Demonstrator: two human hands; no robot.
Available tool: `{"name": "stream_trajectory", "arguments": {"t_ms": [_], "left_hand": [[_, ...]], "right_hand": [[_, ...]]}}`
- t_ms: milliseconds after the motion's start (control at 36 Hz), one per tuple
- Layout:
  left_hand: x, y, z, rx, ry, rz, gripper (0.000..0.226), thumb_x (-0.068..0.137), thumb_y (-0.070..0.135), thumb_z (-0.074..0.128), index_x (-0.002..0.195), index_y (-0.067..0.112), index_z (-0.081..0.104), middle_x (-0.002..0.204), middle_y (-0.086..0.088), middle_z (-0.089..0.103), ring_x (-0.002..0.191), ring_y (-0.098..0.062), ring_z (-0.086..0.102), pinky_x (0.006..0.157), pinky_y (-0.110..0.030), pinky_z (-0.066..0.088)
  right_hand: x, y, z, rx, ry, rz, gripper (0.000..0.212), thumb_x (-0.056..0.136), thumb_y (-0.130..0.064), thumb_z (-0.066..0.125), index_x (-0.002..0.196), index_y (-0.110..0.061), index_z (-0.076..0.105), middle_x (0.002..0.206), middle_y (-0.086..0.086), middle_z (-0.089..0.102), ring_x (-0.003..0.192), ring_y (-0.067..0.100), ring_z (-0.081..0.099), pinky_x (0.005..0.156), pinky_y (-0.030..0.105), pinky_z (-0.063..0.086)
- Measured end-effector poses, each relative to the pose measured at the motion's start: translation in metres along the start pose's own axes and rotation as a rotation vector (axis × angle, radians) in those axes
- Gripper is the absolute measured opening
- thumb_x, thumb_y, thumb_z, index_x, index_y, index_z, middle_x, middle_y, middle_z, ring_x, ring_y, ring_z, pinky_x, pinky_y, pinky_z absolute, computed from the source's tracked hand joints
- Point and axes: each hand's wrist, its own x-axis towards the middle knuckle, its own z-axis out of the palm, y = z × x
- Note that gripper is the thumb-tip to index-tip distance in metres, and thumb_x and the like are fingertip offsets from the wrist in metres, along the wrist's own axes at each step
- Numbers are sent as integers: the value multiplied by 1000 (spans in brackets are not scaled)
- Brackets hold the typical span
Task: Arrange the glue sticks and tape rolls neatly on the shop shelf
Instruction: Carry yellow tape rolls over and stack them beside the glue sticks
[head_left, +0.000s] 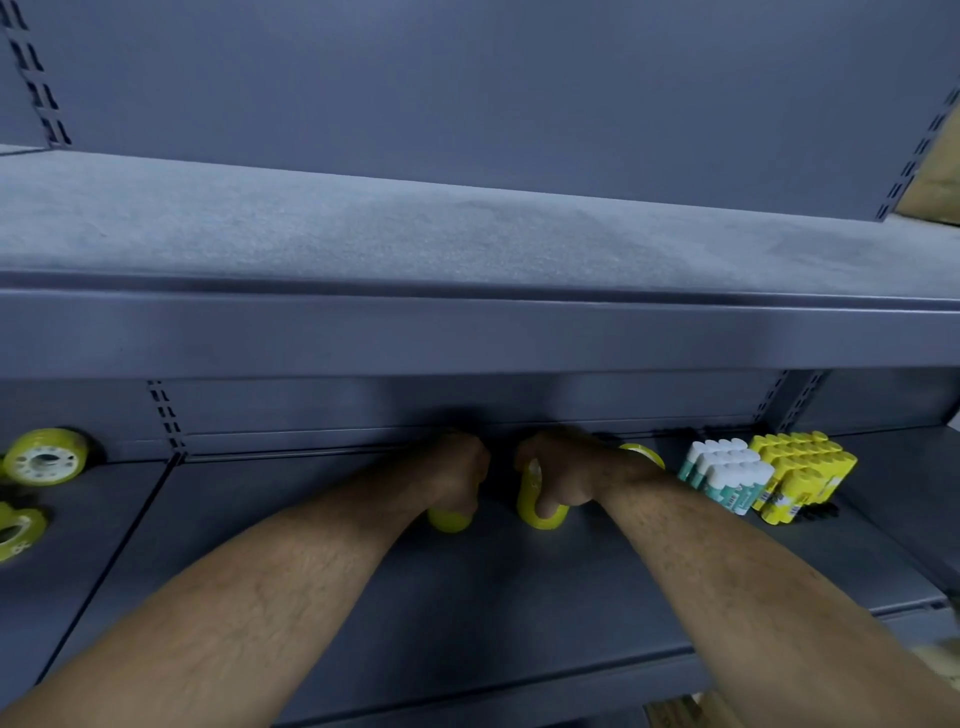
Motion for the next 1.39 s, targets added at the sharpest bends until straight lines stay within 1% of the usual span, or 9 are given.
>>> {"name": "stream_trajectory", "arguments": {"t_ms": [139, 306, 417, 500, 611, 722, 889, 1111, 1389], "left_hand": [[-1, 0, 1, 4, 5, -12, 45, 74, 8, 70, 119, 14, 68, 118, -7, 67, 103, -24, 65, 85, -35, 58], [-5, 4, 6, -54, 72, -12, 58, 78, 27, 73, 133, 22, 59, 128, -1, 62, 112, -23, 61, 84, -28, 51], [-11, 9, 1, -109, 173, 76, 55, 82, 39, 57, 134, 20, 57, 126, -5, 64, 111, -24, 60, 77, -25, 42], [-8, 0, -1, -139, 228, 78, 59, 80, 37, 63, 137, 31, 51, 132, -1, 61, 114, -23, 59, 84, -26, 46], [-18, -14, 0, -58, 234, 47, 84, 80, 54, 59, 155, 32, 27, 163, -2, 25, 148, -24, 25, 118, -40, 28], [-45, -24, 4, -41, 242, 8, 86, 83, 59, 45, 158, 34, 11, 167, 4, 2, 153, -21, 4, 121, -52, 11], [-94, -46, 14, -10, 259, -148, 80, 92, 64, 33, 159, 33, 0, 167, 5, -4, 153, -17, -2, 123, -49, 1], [-197, -76, 35, -13, 294, -418, 76, 95, 56, 26, 159, 25, 1, 167, 2, 0, 153, -18, 1, 123, -46, 3], [-339, -140, 77, -96, 330, -712, 76, 96, 55, 28, 159, 27, -2, 167, 7, -5, 153, -15, -10, 123, -44, -4]], "right_hand": [[-6, -3, 1, -3, 8, 37, 86, 66, -27, 86, 144, -30, 48, 137, -1, 55, 120, 24, 56, 87, 29, 49], [-20, -13, -8, -6, 72, 43, 92, 62, -35, 87, 144, -33, 45, 137, -3, 56, 121, 23, 56, 86, 26, 47], [-29, -16, -15, 46, 181, 35, 96, 54, -43, 87, 142, -39, 49, 138, -4, 55, 123, 22, 56, 98, 33, 51], [-42, -22, -17, 7, 206, 75, 99, 60, -42, 86, 148, -34, 44, 151, -4, 45, 134, 20, 47, 105, 30, 45], [-61, -31, -16, -18, 200, 115, 98, 70, -42, 83, 155, -32, 33, 160, -9, 32, 144, 16, 34, 108, 25, 34], [-73, -48, -9, -35, 199, 99, 93, 80, -51, 74, 157, -30, 27, 164, -7, 26, 149, 15, 24, 114, 24, 27], [-71, -77, 2, -97, 245, 3, 69, 96, -53, 53, 155, -28, 30, 164, -5, 25, 149, 20, 25, 119, 34, 27], [-56, -124, 32, -15, 246, -200, 66, 102, -58, 30, 161, -34, 12, 168, -10, 1, 154, 18, 7, 125, 37, 12], [-52, -237, 61, -5, 164, -430, 63, 103, -55, 32, 160, -33, 16, 167, -4, 13, 153, 21, 14, 121, 38, 23]]}}
